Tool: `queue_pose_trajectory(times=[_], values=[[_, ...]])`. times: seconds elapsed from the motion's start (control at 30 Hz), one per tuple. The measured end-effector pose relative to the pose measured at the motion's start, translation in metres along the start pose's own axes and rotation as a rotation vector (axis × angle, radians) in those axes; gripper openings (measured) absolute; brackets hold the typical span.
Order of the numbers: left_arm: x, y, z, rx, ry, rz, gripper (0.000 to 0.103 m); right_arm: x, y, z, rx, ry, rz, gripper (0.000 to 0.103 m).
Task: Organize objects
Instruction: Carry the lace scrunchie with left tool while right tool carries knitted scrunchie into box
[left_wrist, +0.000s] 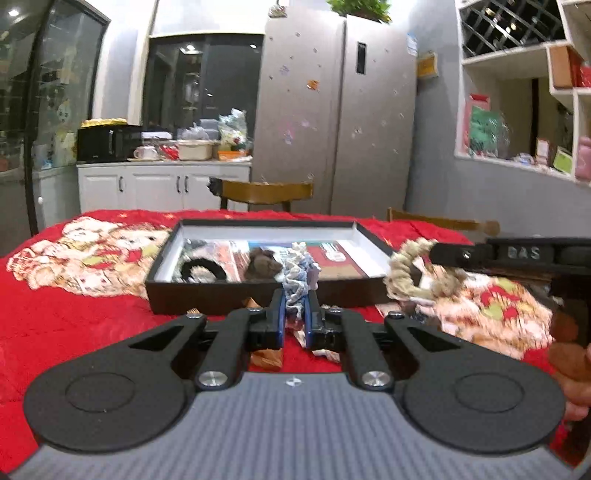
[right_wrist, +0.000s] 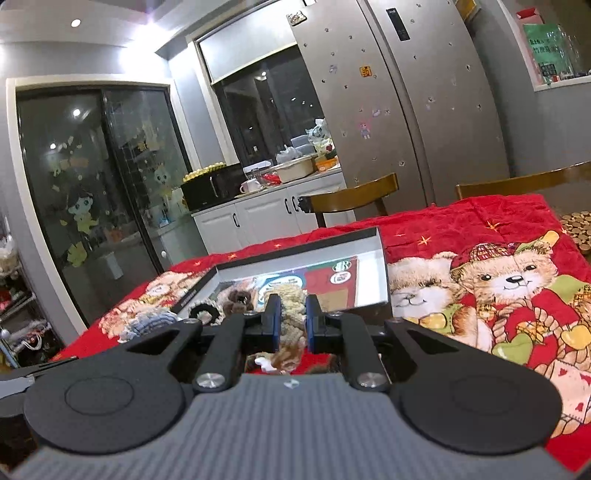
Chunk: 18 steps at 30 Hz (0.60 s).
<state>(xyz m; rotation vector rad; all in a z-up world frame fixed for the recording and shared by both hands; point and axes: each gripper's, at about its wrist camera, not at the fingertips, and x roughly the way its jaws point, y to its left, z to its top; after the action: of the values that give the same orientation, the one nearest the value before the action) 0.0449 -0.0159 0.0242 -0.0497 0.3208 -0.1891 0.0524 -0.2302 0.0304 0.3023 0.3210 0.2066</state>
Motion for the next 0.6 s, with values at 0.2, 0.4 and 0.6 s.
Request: queue_pose_trajectory(times=[0.2,0.4,0.6], values=[[-0.002,0.006,0.028,-0.043,-0.021,0.016,0.012,-0.002,0.005,0.027,0.009,-0.036,0.006,0.015],[0.008,0.003,0.066,-0.051,-0.034,-0.012,0.012,0.012,0.006,0.061,0.069,-0.045,0.021,0.015],[0.028,0.001,0.103,-0.073,-0.055,-0.031,0.012,0.034,0.006,0.084,0.096,-0.058,0.021,0.015]])
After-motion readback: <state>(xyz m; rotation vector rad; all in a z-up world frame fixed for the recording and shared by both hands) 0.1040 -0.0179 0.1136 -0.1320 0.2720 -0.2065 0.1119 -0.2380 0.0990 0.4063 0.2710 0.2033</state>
